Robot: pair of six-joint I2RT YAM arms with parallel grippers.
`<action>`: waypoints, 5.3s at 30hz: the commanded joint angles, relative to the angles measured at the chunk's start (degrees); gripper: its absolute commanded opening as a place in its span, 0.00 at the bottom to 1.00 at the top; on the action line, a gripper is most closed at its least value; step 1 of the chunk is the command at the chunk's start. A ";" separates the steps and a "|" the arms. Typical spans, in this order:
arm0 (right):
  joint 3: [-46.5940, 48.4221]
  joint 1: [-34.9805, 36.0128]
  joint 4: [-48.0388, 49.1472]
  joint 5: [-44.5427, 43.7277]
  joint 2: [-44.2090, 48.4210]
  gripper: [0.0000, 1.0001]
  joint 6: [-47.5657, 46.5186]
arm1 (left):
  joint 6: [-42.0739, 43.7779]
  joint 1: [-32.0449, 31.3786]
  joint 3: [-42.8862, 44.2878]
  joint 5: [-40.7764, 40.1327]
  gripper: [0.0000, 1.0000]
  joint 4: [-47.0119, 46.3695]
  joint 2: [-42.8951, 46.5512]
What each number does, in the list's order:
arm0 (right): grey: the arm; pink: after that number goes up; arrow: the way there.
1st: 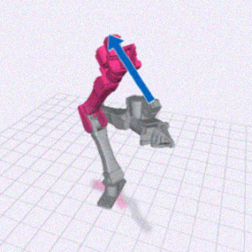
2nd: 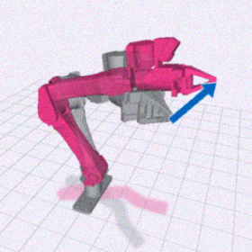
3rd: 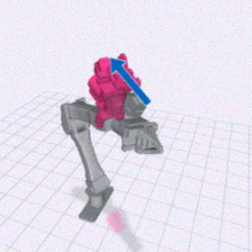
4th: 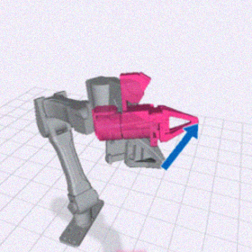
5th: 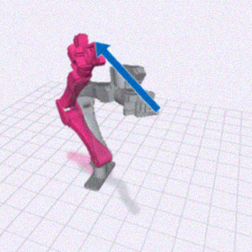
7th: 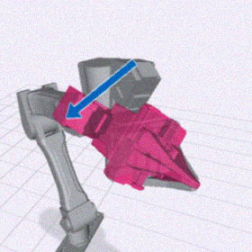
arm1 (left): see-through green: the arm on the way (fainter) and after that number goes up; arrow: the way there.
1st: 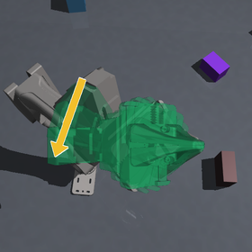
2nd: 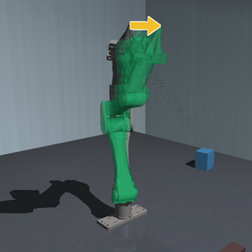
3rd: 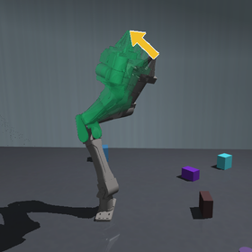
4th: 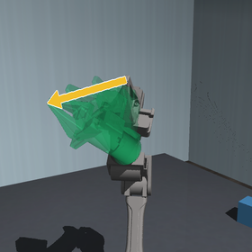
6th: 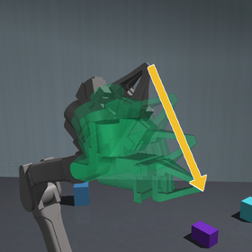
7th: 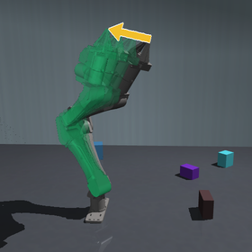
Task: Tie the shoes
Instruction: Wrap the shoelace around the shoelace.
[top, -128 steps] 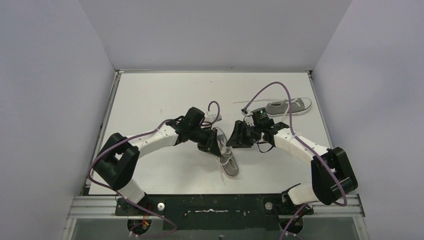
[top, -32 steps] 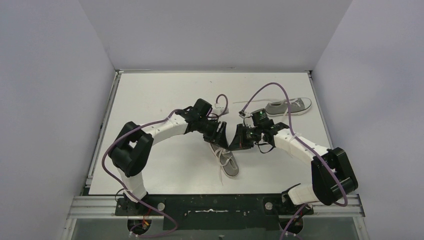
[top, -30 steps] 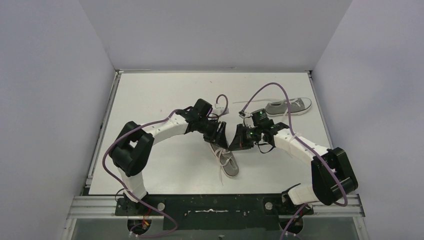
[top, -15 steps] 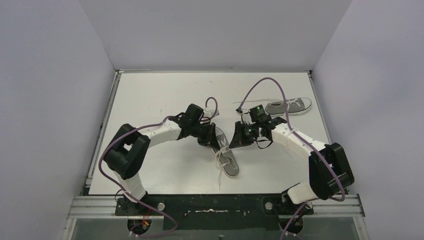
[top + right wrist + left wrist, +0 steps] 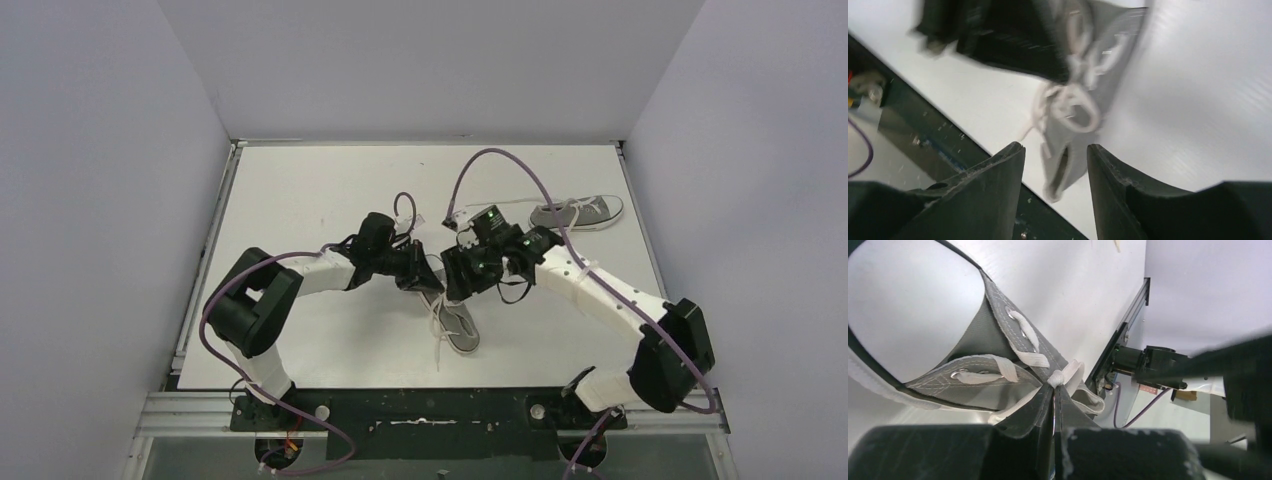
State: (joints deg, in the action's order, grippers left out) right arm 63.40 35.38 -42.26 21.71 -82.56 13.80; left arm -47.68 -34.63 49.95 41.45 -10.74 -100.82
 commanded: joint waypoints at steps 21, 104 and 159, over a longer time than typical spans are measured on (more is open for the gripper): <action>-11.02 29.60 16.02 -18.19 -0.99 0.43 -26.80 | -4.40 2.45 -1.02 5.55 0.00 -9.22 -2.97; -37.16 -16.02 18.55 0.89 11.50 0.00 39.00 | -20.11 -2.19 -23.40 -13.33 0.00 -21.29 15.22; -14.91 -7.31 17.58 25.65 -1.67 0.34 -37.36 | -18.07 -2.08 -16.91 -3.63 0.00 -20.43 14.62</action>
State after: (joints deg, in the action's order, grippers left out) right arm 49.17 27.59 -30.41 46.78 -83.44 -24.16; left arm -69.43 -36.91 28.80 36.95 -33.08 -90.89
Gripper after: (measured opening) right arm 0.369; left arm 0.006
